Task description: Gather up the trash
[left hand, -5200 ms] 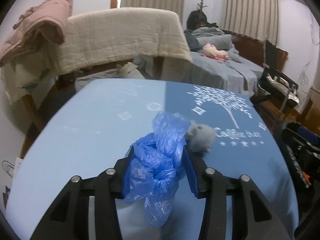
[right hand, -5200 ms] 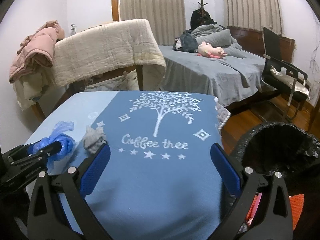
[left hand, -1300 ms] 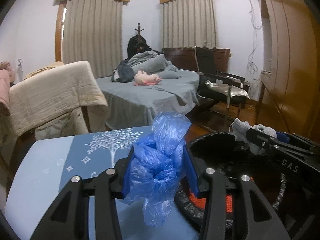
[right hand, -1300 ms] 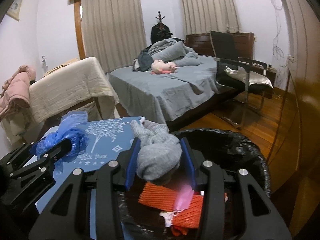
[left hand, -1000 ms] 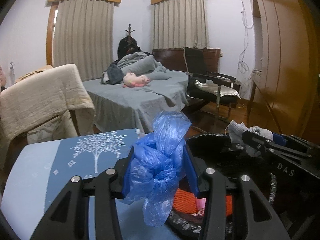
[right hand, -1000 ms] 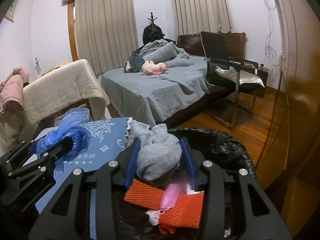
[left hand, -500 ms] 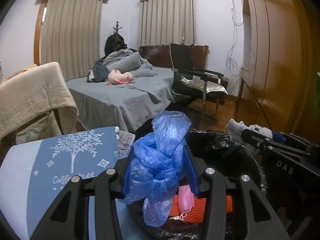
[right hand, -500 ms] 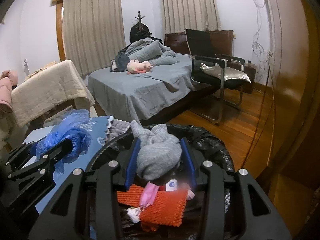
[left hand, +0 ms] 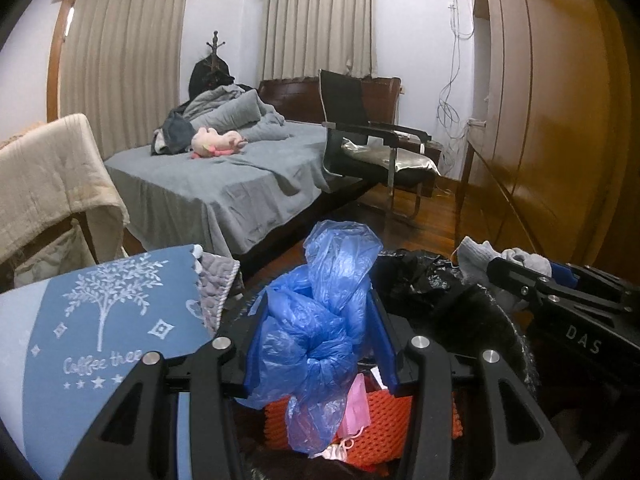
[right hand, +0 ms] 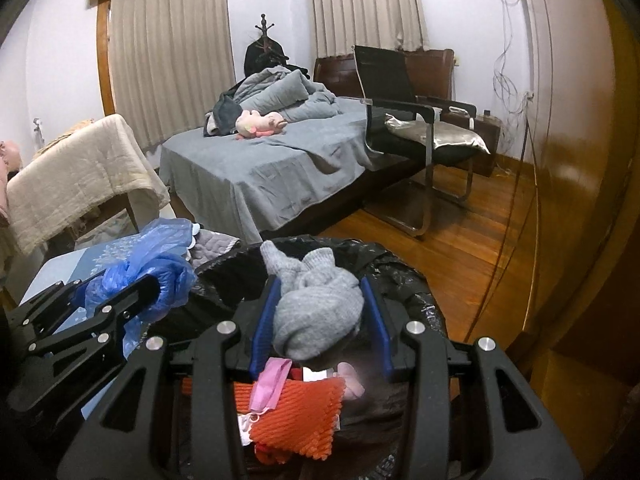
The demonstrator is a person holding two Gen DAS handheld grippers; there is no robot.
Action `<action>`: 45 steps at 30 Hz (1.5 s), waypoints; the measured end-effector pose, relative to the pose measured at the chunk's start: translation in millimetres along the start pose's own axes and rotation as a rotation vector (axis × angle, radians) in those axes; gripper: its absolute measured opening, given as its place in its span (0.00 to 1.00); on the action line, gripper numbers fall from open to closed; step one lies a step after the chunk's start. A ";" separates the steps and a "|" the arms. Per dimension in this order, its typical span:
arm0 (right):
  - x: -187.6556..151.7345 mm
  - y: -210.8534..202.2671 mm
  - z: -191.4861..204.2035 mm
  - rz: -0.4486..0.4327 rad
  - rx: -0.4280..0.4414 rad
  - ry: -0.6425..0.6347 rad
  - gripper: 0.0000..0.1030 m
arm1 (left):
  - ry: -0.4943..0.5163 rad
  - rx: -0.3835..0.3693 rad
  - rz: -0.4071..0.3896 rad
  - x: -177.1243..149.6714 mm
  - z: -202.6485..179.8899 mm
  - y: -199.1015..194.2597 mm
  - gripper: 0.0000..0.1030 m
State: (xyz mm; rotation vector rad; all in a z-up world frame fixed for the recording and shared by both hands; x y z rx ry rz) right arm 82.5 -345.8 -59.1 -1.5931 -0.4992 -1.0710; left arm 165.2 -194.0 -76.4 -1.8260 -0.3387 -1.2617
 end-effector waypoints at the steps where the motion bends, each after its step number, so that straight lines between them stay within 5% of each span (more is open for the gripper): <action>1: -0.1 1.8 -0.8 0.002 0.000 0.001 0.39 | -0.004 -0.007 0.003 -0.5 1.5 3.5 0.44; 17: -0.5 27.1 -5.8 0.026 -0.023 -0.018 0.41 | 0.011 -0.035 0.049 -5.8 -0.4 36.6 0.48; 24: 1.4 23.9 -7.2 0.003 -0.054 -0.023 0.72 | 0.007 -0.060 0.038 -4.8 5.3 36.0 0.67; 27: 1.5 18.1 -8.1 -0.009 -0.062 -0.021 0.89 | 0.000 -0.047 0.015 -0.2 11.2 27.8 0.78; 32: 1.4 4.0 -7.1 -0.007 -0.046 -0.005 0.94 | 0.000 0.006 -0.026 9.2 23.1 2.2 0.93; 45: 2.5 -51.7 32.8 -0.043 0.052 -0.055 0.95 | -0.031 0.151 -0.067 0.8 42.8 -77.7 0.94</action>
Point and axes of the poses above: each gripper's, at about its wrist camera, not at the fingertips, and y roughly the way its jaws point, z to its left, x to its top, the point moved 3 cm from there along y, roughly the way its jaws point, and after that the axes turned 7 degrees about -x, right-handed, at the moved point
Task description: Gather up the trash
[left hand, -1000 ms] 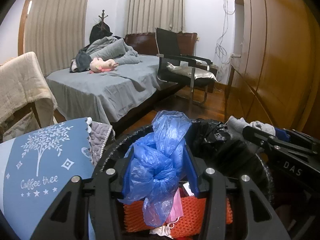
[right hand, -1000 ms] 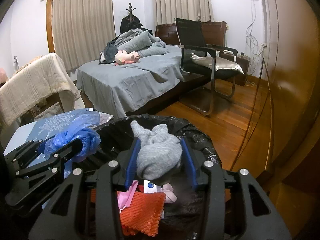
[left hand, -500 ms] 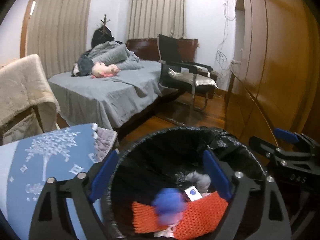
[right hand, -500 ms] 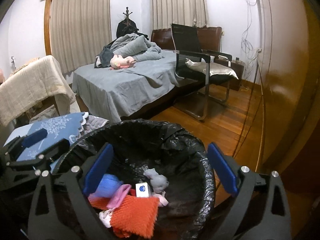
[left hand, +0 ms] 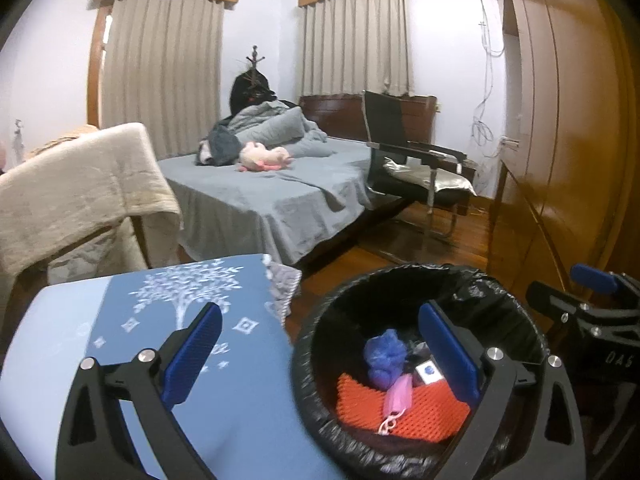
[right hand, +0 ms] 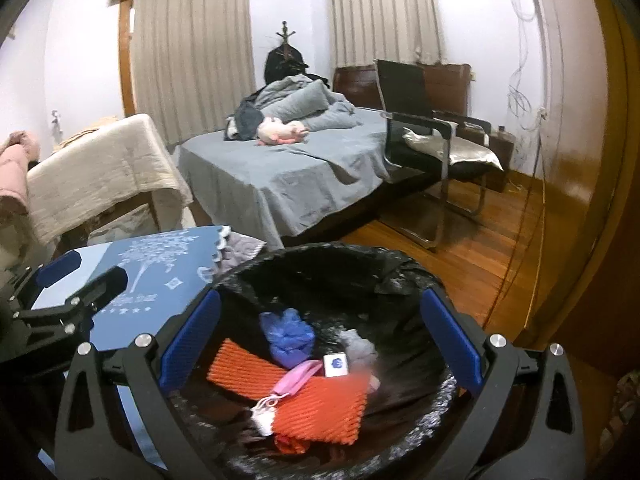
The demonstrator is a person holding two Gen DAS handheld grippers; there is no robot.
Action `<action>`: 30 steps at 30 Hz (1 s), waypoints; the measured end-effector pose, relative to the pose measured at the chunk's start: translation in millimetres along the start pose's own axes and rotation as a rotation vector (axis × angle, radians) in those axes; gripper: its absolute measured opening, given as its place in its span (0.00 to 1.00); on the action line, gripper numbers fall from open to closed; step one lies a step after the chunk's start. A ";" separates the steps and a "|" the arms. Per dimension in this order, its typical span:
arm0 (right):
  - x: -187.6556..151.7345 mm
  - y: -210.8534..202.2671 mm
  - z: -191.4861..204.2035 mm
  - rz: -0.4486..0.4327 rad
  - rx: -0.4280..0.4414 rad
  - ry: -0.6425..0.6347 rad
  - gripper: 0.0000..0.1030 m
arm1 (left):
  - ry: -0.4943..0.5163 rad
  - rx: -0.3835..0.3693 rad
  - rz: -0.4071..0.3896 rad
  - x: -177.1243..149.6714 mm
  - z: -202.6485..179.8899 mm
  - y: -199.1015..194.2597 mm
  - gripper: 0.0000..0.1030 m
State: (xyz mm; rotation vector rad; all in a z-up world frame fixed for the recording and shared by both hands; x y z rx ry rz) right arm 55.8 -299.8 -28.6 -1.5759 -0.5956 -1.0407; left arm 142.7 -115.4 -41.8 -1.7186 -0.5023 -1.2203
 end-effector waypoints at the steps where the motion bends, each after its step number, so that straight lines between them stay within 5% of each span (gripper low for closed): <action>1: 0.6 -3.2 2.8 -0.002 0.005 -0.006 0.95 | -0.005 0.008 0.000 -1.4 2.0 -5.5 0.94; 30: 12.5 -62.2 46.8 -0.008 0.079 -0.059 0.95 | -0.026 0.109 -0.050 6.0 12.3 -90.6 0.94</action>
Point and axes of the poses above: each gripper's, at about its wrist camera, not at the fingertips, and y roughly the way its jaws point, z to its left, x to its top, the point moved 3 cm from there along y, roughly the way its jaws point, and after that the axes turned 7 degrees about -x, right-handed, at the moved point
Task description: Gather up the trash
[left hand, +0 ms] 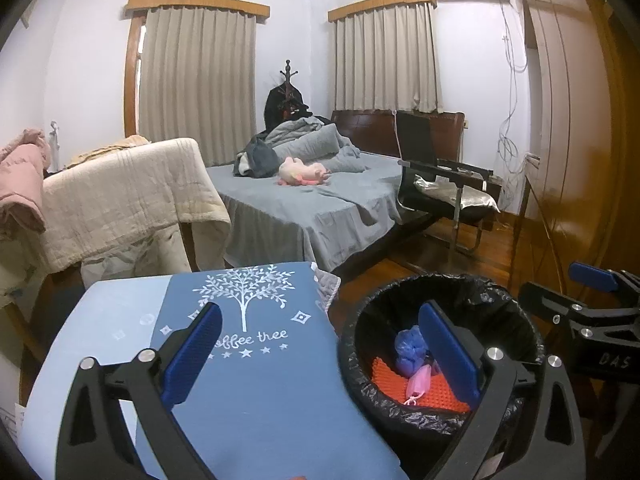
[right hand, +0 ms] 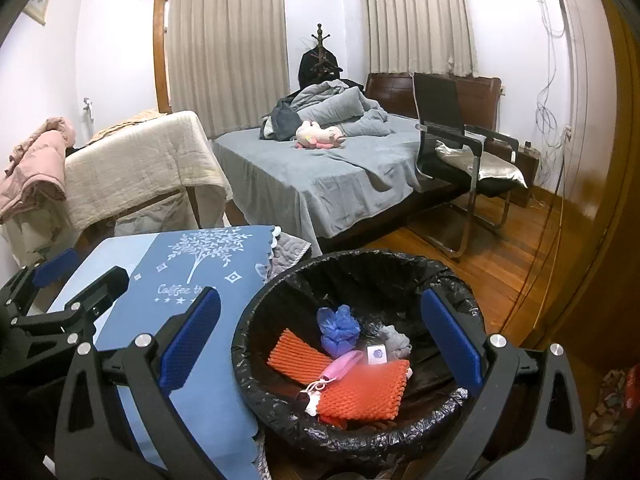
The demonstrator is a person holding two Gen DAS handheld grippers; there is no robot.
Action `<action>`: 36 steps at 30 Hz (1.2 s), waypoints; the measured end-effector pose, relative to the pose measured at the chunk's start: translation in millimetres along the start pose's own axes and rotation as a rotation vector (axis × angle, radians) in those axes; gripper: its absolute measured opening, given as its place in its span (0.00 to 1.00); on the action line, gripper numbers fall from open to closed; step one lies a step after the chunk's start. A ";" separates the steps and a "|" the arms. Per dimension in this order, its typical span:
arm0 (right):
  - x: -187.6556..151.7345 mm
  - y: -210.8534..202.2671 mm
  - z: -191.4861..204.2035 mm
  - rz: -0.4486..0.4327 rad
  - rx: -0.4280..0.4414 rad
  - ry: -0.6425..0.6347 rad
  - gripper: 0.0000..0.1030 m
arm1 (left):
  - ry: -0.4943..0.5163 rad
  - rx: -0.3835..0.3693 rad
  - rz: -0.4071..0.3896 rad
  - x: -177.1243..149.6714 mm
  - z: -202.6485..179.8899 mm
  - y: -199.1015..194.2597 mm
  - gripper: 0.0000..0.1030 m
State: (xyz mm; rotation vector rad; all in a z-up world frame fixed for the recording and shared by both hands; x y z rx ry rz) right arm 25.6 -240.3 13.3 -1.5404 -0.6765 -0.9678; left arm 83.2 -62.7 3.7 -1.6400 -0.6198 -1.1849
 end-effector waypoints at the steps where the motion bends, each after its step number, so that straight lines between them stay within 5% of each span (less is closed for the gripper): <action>1: 0.2 -0.6 0.4 -0.002 0.000 -0.001 0.95 | 0.001 0.002 -0.003 0.8 0.3 -1.5 0.94; 36: 1.9 -4.4 2.8 -0.006 0.003 -0.002 0.95 | 0.002 0.010 -0.013 5.2 1.8 -9.8 0.94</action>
Point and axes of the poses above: each gripper's, at about its wrist camera, not at the fingertips, and y roughly the way its jaws point, z to its left, x to its top, the point moved 3 cm from there along y, roughly the way its jaws point, and after that the axes turned 7 degrees about -x, right-handed, at the moved point
